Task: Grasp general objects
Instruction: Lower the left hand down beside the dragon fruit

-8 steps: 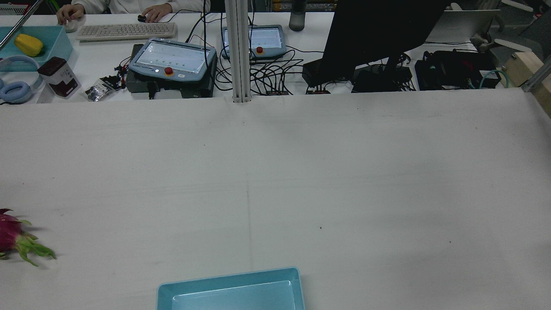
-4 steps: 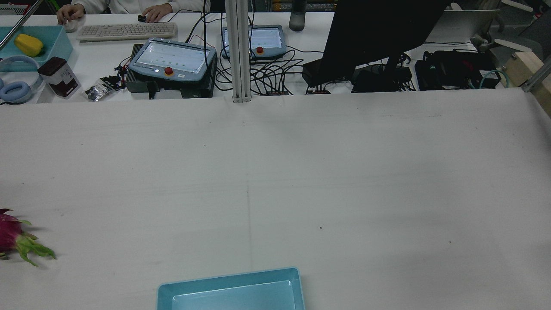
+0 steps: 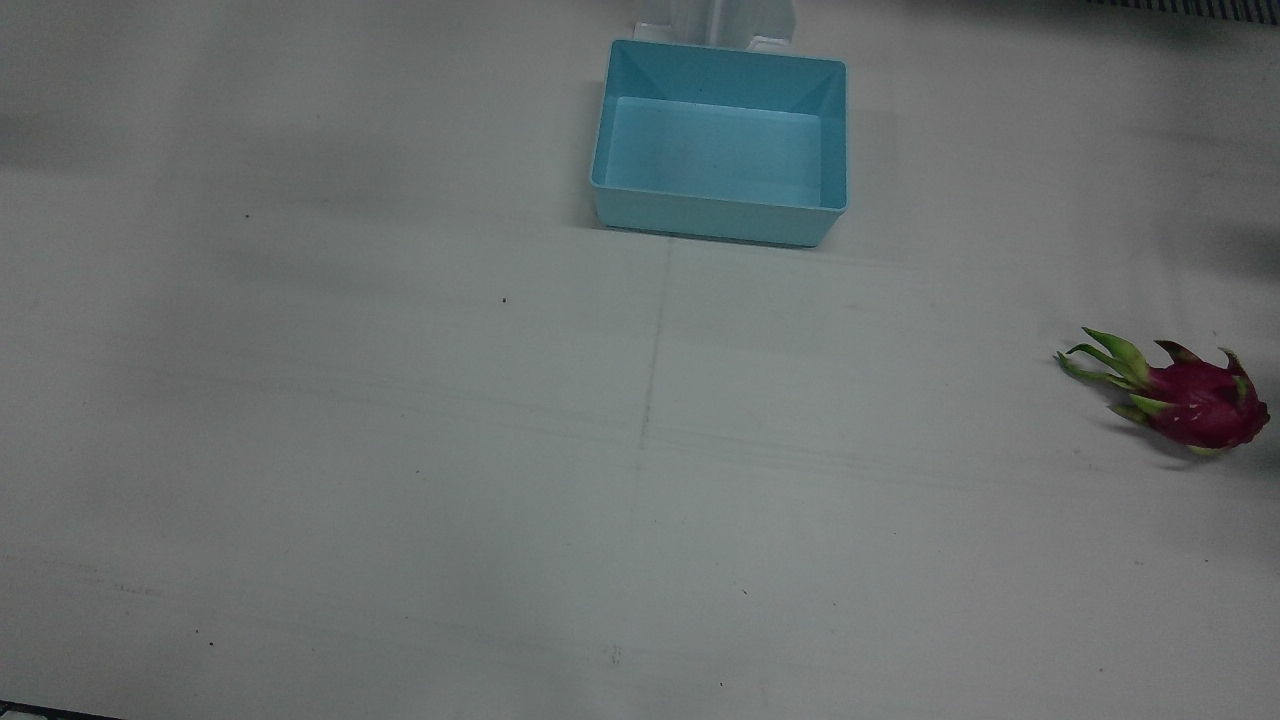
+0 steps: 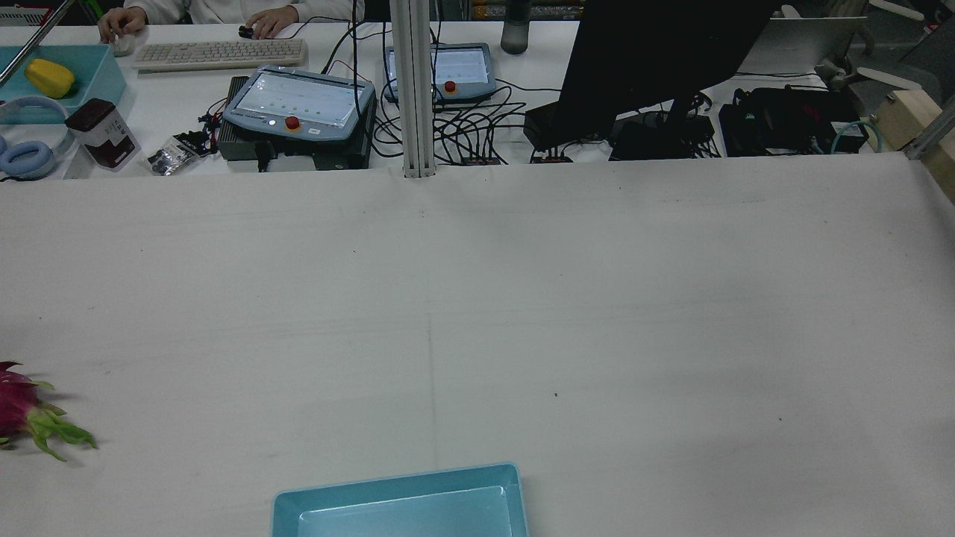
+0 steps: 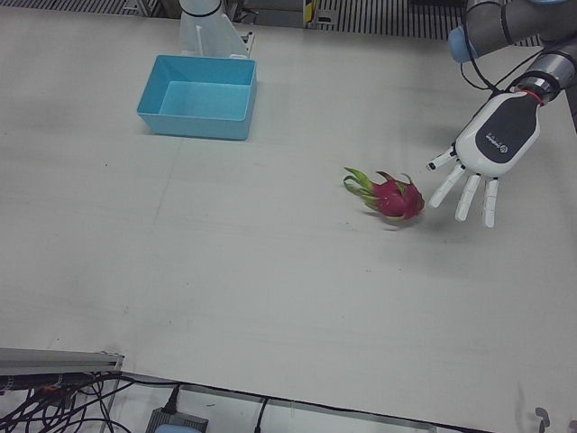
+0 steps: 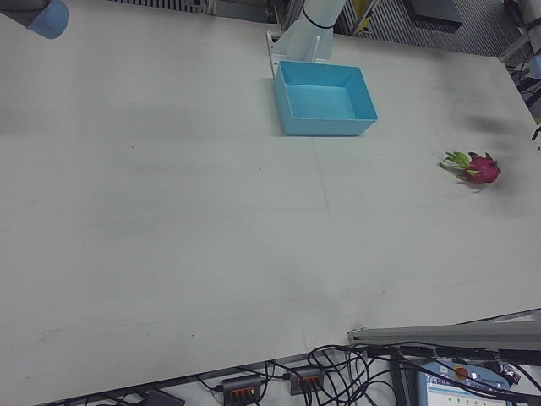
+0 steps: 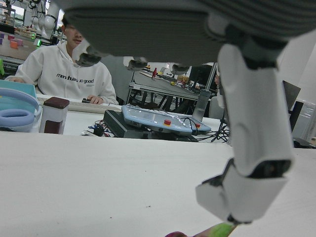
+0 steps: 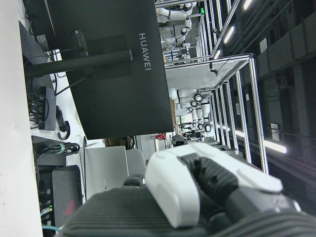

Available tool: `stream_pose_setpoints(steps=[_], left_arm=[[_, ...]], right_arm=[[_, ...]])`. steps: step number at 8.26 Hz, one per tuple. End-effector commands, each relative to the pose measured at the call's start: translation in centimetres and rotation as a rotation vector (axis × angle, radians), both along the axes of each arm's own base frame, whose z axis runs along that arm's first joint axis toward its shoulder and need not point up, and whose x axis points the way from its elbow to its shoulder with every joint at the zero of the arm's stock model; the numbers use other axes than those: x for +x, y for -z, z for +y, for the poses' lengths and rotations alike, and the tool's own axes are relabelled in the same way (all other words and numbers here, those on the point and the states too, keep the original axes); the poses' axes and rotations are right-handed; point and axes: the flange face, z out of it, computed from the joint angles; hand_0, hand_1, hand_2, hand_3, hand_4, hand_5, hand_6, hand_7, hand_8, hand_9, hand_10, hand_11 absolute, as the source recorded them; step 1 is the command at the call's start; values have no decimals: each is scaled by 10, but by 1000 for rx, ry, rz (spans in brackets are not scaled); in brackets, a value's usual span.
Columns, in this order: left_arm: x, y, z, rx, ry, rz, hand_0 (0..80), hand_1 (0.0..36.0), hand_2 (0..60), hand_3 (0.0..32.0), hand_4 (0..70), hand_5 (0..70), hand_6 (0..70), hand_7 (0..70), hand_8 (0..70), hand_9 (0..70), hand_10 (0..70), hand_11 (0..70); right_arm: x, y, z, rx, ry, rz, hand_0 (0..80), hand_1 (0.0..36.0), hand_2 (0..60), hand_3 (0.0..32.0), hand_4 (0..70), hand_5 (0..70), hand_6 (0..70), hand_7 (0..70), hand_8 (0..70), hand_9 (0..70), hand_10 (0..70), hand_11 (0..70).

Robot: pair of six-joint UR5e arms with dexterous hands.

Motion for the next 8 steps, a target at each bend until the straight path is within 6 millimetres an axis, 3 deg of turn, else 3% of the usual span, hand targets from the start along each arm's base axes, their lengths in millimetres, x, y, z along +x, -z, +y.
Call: stream_pose_setpoints(steps=[1,4,5,7,8], left_arm=[[-4,-4,-10,48,84,29,542,215,120,204,63,0,0,25,0,0,0,3],[-4,-1,-16,66,107,18,523,199,124,150,91,0,0,67,0,0,0,9],[1,-3,-16,75,103,-28,521,197,121,152,92,0,2,74,0,0,0,9],[40,-14,-10,31,9,-121,553,221,118,164,103,0,11,94,0,4,0,3],[62,-15,-8,25,-48,-125,590,238,86,188,114,0,11,100,0,6,0,0]], right_arm=[[0,0,0,0,0,0,0,0,0,0,0,0,0,0,0,0,0,0],[0,0,0,0,-1,0,0,0,0,0,0,0,0,0,0,0,0,0],[0,0,0,0,-1,0,0,0,0,0,0,0,0,0,0,0,0,0],[0,0,0,0,0,0,0,0,0,0,0,0,0,0,0,0,0,0],[0,0,0,0,-1,0,0,0,0,0,0,0,0,0,0,0,0,0]])
